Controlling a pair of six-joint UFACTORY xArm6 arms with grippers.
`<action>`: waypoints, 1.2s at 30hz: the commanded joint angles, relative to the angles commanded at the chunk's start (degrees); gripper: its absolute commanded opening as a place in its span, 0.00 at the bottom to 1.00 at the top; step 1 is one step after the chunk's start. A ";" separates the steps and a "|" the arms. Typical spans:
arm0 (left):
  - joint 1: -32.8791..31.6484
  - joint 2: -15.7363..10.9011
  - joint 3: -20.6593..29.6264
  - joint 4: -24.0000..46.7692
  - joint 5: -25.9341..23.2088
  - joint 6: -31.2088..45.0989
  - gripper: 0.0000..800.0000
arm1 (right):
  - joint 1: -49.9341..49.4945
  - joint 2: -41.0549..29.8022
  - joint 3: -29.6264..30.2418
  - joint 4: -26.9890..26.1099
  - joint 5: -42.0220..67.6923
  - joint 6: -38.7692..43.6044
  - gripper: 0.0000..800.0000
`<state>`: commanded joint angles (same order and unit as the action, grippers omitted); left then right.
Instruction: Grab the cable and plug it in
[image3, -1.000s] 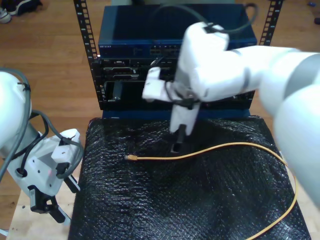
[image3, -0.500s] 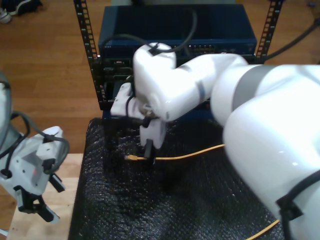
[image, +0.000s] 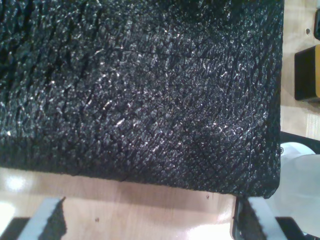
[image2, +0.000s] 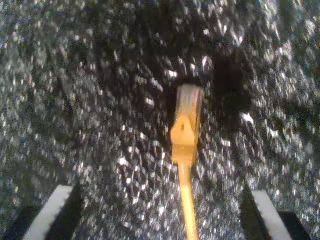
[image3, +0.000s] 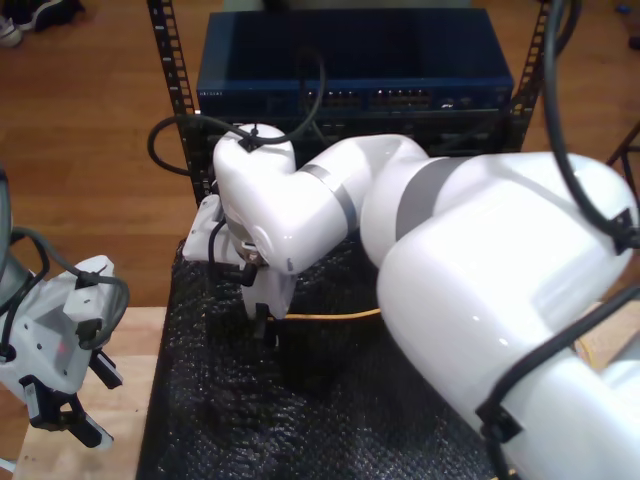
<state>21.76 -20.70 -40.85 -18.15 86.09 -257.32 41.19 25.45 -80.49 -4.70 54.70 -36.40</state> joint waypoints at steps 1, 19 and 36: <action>0.00 0.00 0.09 0.00 0.00 0.00 1.00 | 0.00 0.26 -0.18 0.00 0.00 0.00 0.88; 0.00 0.62 0.00 -0.09 0.00 0.09 1.00 | 0.00 3.34 -2.11 -4.40 0.00 2.90 0.58; 0.00 0.88 -0.09 -0.09 0.00 0.09 1.00 | 0.26 3.43 -3.43 -4.57 -0.09 3.34 0.42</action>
<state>21.76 -19.82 -40.93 -18.24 86.09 -257.23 41.45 28.88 -83.92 -9.27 54.62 -33.05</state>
